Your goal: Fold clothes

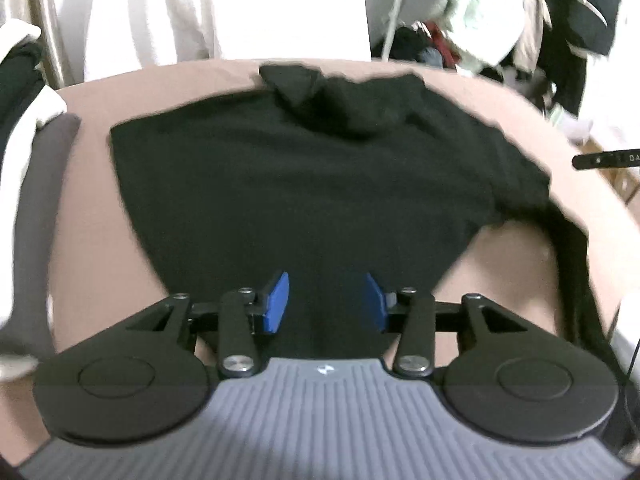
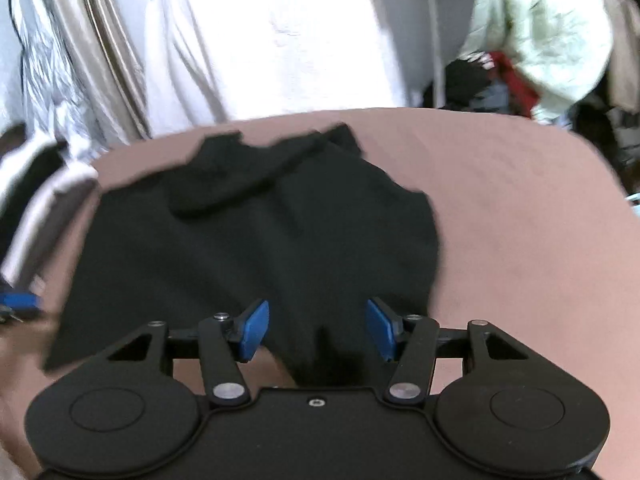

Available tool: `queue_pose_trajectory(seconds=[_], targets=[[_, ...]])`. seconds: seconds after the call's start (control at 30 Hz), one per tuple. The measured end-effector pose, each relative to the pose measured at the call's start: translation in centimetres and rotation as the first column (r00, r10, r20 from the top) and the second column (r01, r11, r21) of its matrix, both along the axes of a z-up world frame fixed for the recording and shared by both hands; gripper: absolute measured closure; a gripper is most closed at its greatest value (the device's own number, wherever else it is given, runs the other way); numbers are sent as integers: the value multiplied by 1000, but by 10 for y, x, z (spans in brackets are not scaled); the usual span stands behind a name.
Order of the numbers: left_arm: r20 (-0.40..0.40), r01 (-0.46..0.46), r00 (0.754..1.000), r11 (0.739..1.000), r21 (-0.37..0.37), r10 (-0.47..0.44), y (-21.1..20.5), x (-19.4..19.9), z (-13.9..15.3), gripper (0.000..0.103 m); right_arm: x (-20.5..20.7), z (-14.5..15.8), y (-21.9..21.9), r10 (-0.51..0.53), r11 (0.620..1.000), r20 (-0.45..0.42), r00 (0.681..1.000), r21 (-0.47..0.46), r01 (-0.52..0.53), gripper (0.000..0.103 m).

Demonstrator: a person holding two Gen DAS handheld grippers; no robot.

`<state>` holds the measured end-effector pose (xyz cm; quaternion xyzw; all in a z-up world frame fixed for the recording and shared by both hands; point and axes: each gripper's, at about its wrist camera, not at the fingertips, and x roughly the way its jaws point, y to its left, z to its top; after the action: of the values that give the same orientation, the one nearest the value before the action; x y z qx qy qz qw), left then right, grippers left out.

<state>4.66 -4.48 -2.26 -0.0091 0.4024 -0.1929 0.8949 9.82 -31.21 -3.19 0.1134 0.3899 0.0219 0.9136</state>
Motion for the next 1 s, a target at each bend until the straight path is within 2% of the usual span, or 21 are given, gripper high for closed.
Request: queue_pose_trajectory(seconds=[0.07,0.1,0.17,0.23,0.27,0.33,0.4,0.47,0.57,0.6,0.63,0.67,0.7,0.83,1.0], targets=[[14,16,1000,1000,-10,-16,-9,23,12,58,38,17,4,55,998,-8,998,40,-55,41],[49,25,998,999,26,-26,-18,34,16,58,59,22,7,73,997,-14,997,29,-72,37],[139,39,989,991,124,-56,-41,54,21,49,95,26,12,85,996,-14,996,-28,-86,34],[204,58,974,977,205,-101,-63,71,18,34,122,18,14,75,991,-11,997,-111,-76,34],[216,70,969,970,233,-122,-73,81,12,32,134,11,12,66,987,-11,998,-148,-67,34],[183,101,971,960,263,-152,-92,105,-4,30,153,-13,2,23,983,-20,1000,-180,-26,34],[144,133,973,945,297,-182,-113,127,-19,30,167,-36,-21,-37,989,-25,999,-143,33,34],[125,157,969,921,356,-213,-136,142,-35,29,177,-49,-47,-101,994,-10,995,-52,101,34],[152,178,948,862,475,-280,-173,161,-55,27,196,-54,-89,-183,976,26,983,125,178,34],[134,199,942,832,518,-309,-184,169,-61,56,202,-57,-100,-200,966,27,979,174,192,33],[101,205,945,806,556,-310,-191,180,-65,89,209,-59,-108,-202,960,23,979,201,194,34],[87,197,953,810,552,-291,-192,192,-63,91,217,-61,-114,-203,955,19,979,223,194,34],[86,184,960,829,528,-268,-189,204,-57,91,222,-63,-116,-197,958,19,980,218,188,34],[199,34,972,912,409,-125,-150,242,-7,91,243,-73,-122,-148,964,5,989,222,143,34],[260,-28,962,925,378,-77,-130,250,15,91,267,-95,-116,-85,946,-26,996,312,89,34]])
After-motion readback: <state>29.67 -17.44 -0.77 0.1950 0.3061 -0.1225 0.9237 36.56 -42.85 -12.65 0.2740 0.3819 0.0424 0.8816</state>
